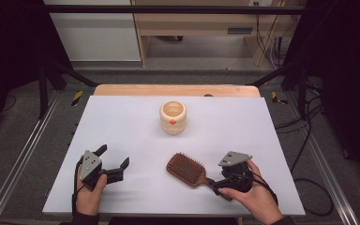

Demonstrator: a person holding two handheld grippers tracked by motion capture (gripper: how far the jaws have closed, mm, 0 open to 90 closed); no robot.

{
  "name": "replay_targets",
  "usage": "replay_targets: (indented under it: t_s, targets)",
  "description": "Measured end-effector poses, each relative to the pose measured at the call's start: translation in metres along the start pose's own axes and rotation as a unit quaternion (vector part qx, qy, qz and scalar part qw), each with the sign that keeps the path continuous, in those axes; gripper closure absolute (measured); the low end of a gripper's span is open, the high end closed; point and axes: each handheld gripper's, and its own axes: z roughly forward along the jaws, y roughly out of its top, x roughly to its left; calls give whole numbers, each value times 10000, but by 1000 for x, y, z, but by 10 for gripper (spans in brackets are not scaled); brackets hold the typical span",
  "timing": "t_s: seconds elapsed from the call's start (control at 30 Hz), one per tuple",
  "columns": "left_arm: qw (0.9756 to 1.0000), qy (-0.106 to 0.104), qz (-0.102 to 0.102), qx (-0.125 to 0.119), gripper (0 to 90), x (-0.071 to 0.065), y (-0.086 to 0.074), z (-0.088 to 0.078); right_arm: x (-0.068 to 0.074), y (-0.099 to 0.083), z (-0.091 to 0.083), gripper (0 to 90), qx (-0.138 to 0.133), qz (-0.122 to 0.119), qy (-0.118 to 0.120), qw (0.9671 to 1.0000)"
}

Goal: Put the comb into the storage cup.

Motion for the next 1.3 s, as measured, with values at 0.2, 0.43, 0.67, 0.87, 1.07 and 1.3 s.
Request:
replay_targets:
  t_s: [0.2,0.43,0.67,0.87,1.07,1.3]
  targets:
    - [10000,-2,25,45,27,1,-1,2,8,6,8,127,345,-209,112,9991]
    - [10000,-25,7,27,27,2,-1,1,10,10,20,137,685,-236,165,9972]
    - [9999,-82,89,61,25,-2,-1,3,16,10,30,183,970,-367,206,9944]
    - [9999,-101,86,54,25,-2,0,3,17,9,37,289,1262,-381,304,9908]
    - [9999,-120,104,62,25,-3,0,3,16,10,43,392,1513,-378,395,9870]
    - [9998,-146,126,83,25,-4,0,4,16,14,45,475,1711,-368,559,9830]
